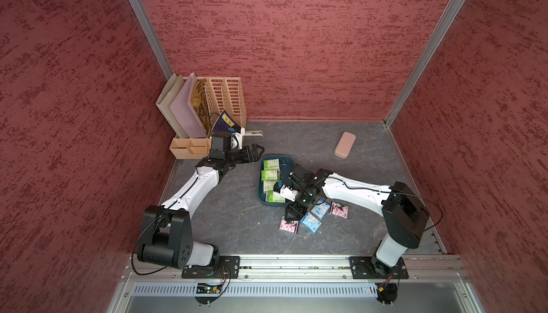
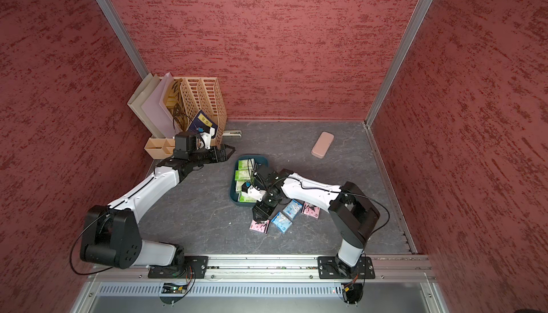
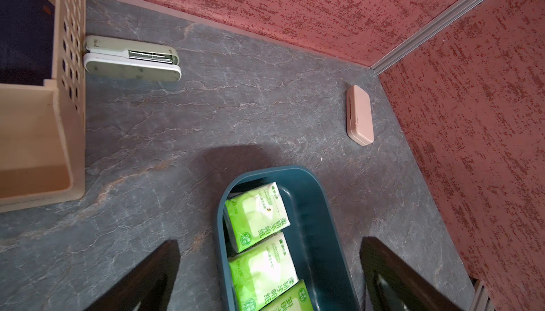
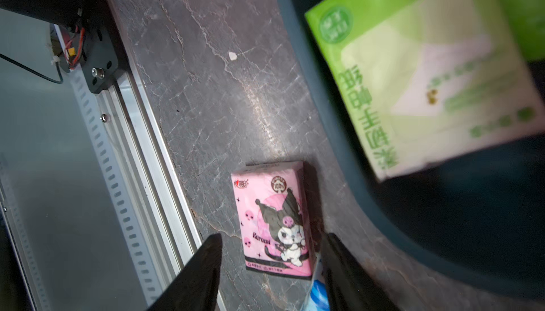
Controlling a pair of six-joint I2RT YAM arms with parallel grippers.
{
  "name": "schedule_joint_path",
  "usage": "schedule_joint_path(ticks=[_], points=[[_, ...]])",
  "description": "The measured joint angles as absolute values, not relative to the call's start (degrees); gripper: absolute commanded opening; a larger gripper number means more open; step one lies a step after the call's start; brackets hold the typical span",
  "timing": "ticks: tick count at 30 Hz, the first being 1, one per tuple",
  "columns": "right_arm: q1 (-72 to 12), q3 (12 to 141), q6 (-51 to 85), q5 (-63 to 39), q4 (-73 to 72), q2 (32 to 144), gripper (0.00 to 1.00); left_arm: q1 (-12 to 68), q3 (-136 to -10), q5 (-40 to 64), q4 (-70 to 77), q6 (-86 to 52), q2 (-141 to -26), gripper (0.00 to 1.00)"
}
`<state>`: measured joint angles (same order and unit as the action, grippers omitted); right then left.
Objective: Put the pocket tissues into the storage box
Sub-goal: Pick up the pocket tissues from the center of the board.
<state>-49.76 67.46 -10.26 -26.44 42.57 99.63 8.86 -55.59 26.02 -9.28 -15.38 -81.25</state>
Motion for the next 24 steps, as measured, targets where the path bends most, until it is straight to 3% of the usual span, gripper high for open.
schedule_joint_path(ticks=[11,15,18,20,21,24], points=[[-50.09,67.35,-10.35,-24.25,40.75,104.99,0.55,8.86,-55.59,25.65,-9.63,-15.64,-81.76,1.0],[-50.78,67.09,-10.35,-24.77,40.56,105.12,0.49,8.86,-55.59,25.47,-9.85,-15.64,-81.76,1.0],[-51.53,66.65,-10.22,-25.61,40.49,105.12,0.34,8.86,-55.59,25.45,-9.85,-15.66,-81.76,1.0],[-51.92,66.59,-10.0,-25.89,40.47,105.12,0.18,8.86,-55.59,25.45,-9.85,-15.66,-81.76,1.0],[-52.05,66.59,-9.67,-26.0,40.45,105.12,0.04,8.86,-55.59,25.45,-9.85,-15.66,-81.76,1.0],[-52.16,66.59,-9.17,-25.98,40.45,105.12,0.0,8.86,-55.59,25.43,-9.85,-15.66,-81.76,1.0]])
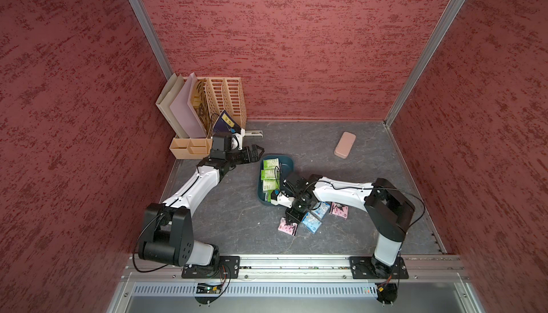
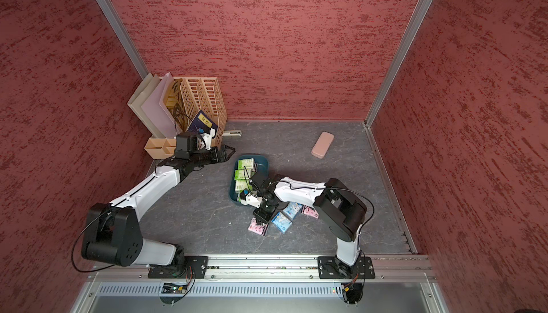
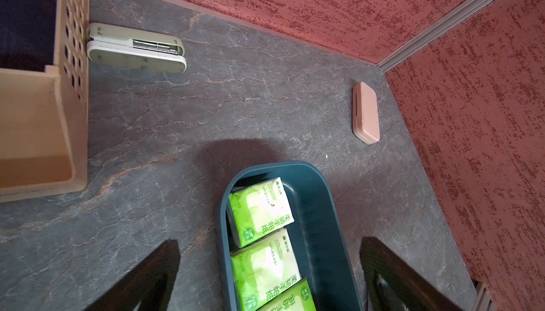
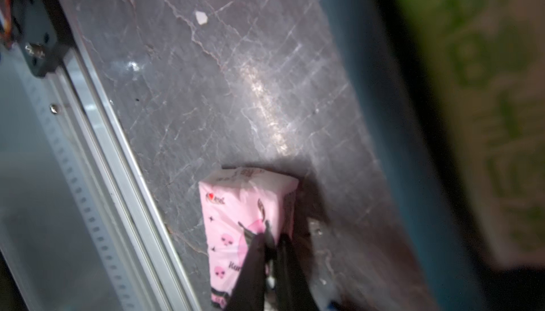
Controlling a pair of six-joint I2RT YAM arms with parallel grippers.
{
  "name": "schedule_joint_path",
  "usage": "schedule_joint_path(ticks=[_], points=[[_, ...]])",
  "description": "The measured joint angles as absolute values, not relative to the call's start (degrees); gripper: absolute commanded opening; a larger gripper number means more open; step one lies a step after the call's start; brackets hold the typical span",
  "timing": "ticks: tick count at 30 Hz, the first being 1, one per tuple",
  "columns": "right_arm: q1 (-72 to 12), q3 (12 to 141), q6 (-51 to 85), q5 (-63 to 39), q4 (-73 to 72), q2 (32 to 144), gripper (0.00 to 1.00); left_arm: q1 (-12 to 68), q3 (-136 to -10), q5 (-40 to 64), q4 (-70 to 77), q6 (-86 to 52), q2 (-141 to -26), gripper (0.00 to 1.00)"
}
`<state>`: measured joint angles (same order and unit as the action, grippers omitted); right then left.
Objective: Put the pocket tissues into the storage box
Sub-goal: Pick up the pocket tissues from the center of the board.
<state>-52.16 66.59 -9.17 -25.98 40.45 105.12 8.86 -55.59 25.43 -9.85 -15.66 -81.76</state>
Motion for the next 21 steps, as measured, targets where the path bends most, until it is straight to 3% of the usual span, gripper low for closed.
schedule_joint_path(ticks=[13,21], points=[[-50.78,74.41,-5.43,-27.99,42.22,100.01,0.0,8.86,-55.59,24.53,-9.67,-15.66,-81.76,1.0],[-37.45,82.98,8.54,-25.65,38.52,97.8,0.0,8.86,-55.13,24.56,-8.54,-15.77,-81.76,1.0]])
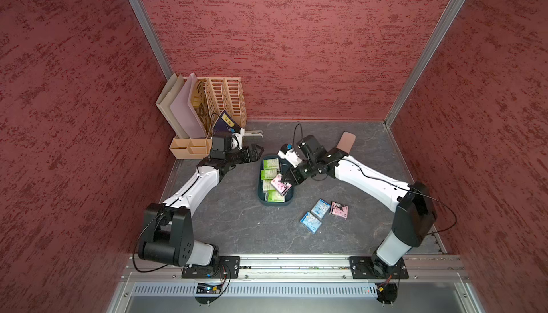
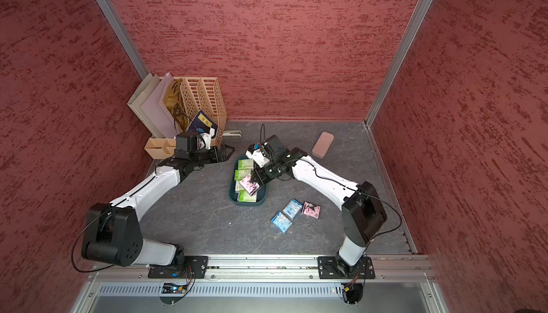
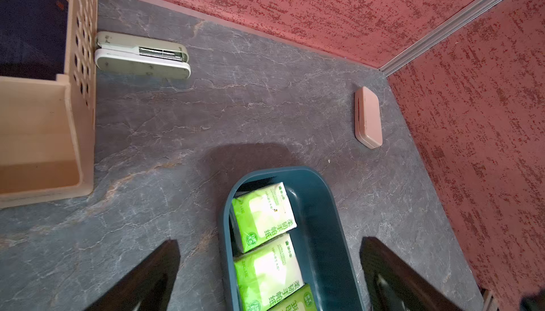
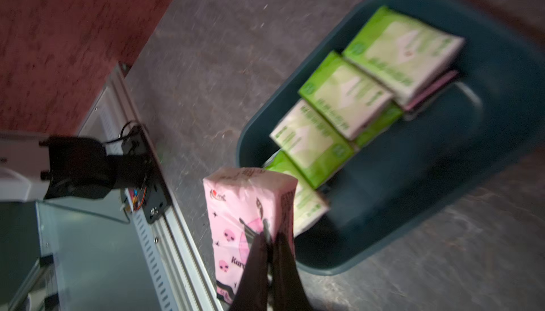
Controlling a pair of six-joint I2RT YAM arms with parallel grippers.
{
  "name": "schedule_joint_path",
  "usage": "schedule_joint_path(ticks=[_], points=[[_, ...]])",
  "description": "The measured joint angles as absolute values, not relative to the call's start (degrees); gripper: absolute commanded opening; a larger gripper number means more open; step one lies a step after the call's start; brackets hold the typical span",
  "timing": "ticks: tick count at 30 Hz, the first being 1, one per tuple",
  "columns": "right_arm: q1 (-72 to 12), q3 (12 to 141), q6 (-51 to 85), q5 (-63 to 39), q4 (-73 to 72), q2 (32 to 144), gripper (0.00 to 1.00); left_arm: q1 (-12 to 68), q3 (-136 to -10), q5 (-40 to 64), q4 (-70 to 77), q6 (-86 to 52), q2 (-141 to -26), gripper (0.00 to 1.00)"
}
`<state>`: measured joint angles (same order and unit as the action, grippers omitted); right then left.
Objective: Put the pocket tissues into the storage box
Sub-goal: Pick up the pocket tissues from the center of the board, then place the pocket tissues in the storage box.
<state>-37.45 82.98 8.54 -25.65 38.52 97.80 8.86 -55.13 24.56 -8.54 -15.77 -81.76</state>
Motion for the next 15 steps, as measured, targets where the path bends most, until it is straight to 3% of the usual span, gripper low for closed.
schedule_joint_path(ticks=[8,15], points=[[-34.37,94.04,21.26,-14.63,39.46,108.53,0.0,8.86,-54.52,24.56,-7.75,-15.84,-82.13,1.0],[-35.0,94.61,27.9,-7.46,41.95,113.27,0.0,8.14,-53.84,25.47,-6.79,-17.15,-84.05,1.0]])
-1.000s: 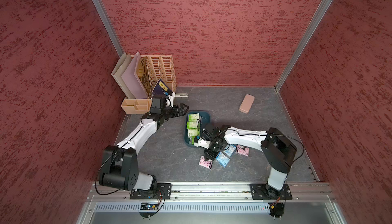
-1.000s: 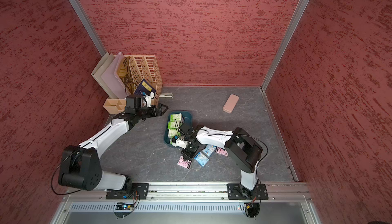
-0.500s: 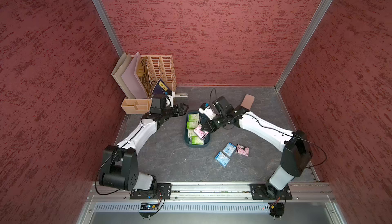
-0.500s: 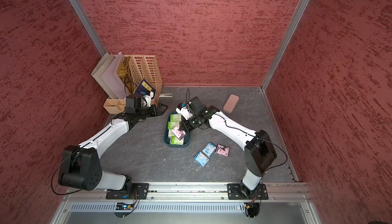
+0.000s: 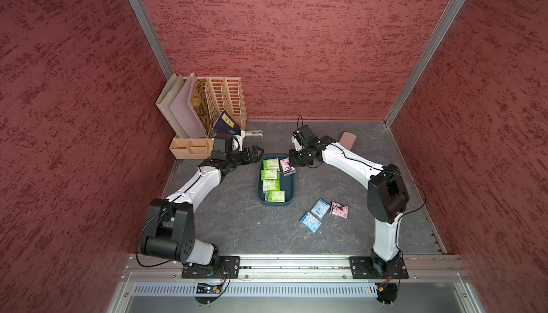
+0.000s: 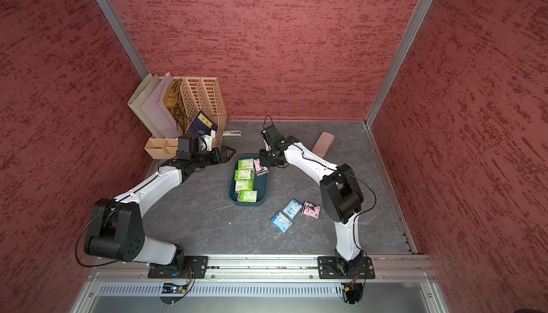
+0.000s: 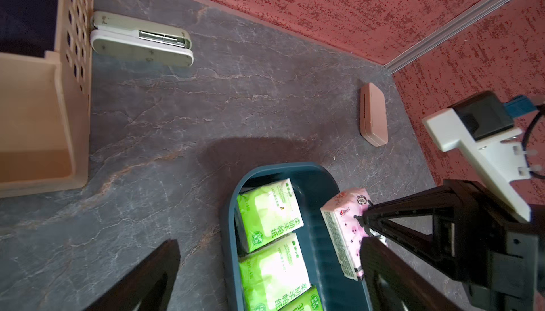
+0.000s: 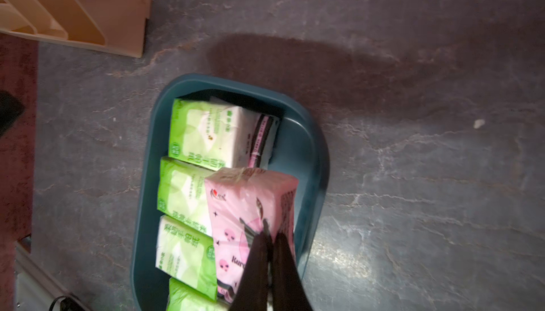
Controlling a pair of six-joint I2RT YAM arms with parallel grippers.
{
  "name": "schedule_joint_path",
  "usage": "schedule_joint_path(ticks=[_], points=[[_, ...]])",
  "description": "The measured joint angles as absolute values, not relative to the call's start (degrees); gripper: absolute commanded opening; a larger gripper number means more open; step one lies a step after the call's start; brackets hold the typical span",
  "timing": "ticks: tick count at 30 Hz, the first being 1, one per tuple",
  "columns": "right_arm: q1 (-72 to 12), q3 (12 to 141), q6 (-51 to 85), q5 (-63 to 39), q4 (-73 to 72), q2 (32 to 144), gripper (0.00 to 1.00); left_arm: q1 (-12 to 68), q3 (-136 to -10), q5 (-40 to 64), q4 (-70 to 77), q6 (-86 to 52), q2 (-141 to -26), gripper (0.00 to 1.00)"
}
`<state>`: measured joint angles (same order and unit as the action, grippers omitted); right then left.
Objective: Put the pocket tissues into the storage box
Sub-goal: Place the pocket tissues in the storage box.
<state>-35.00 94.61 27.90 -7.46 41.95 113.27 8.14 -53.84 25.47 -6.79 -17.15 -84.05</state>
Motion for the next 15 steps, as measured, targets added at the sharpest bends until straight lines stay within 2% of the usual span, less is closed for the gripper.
schedule_joint_path(ticks=[15], points=[[-37.87,101.73,33.06,1.87,44.88,120.03,0.0,7.35,-53.04,34.04,-6.31,-18.46,-89.97,1.0]])
